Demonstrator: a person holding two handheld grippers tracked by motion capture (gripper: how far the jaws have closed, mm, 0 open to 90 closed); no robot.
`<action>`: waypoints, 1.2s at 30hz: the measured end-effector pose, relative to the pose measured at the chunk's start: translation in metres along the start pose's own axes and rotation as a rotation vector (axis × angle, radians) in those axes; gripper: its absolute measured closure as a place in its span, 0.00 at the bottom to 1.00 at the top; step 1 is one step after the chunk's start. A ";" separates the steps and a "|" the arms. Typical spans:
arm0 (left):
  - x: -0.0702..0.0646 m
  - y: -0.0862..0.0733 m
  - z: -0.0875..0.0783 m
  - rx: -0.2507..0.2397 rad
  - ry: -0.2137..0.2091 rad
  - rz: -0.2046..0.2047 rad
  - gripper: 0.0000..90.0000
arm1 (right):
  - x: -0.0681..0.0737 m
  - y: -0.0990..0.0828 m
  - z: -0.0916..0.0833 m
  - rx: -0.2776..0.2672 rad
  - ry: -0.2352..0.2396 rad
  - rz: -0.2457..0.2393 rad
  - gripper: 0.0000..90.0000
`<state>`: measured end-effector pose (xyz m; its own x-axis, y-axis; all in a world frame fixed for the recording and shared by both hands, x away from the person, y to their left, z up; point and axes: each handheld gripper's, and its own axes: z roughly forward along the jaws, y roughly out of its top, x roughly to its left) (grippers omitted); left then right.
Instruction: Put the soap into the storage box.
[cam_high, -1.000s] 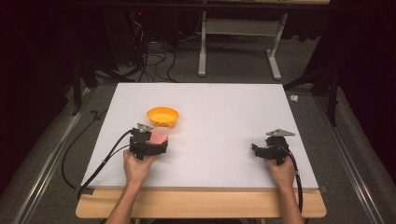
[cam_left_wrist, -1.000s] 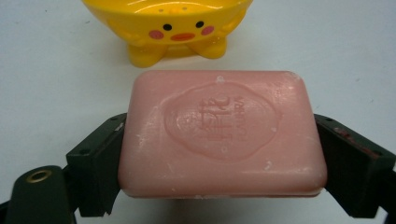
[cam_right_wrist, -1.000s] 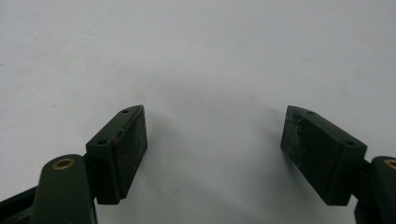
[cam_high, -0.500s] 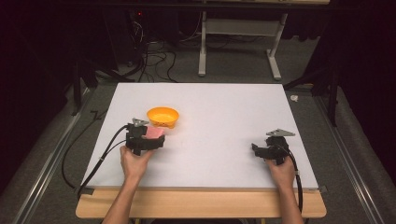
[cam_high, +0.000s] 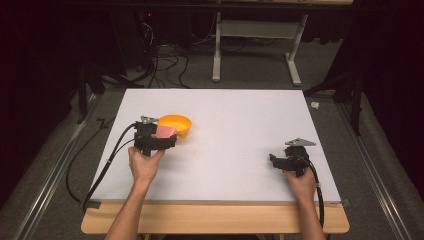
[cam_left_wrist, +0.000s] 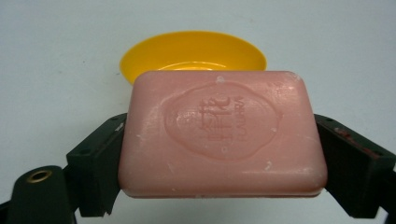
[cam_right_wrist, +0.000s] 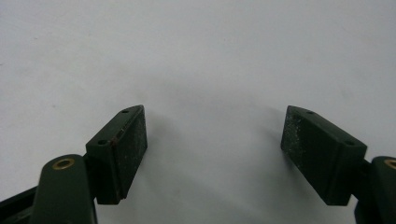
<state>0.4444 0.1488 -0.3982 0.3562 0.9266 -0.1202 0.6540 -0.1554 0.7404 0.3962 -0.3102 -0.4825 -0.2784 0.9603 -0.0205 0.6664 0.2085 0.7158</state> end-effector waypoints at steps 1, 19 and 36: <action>0.000 0.002 0.000 -0.001 -0.004 -0.003 0.15 | 0.000 0.000 0.000 0.000 0.000 0.001 0.26; 0.004 0.032 0.011 0.021 0.017 -0.017 0.15 | 0.000 0.000 0.000 0.000 0.001 0.002 0.26; -0.003 0.053 0.031 0.049 0.027 -0.007 0.15 | 0.000 0.000 0.000 0.000 0.000 0.002 0.26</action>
<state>0.4987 0.1273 -0.3795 0.3336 0.9366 -0.1071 0.6884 -0.1644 0.7065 0.3961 -0.3101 -0.4825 -0.2772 0.9606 -0.0193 0.6670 0.2069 0.7157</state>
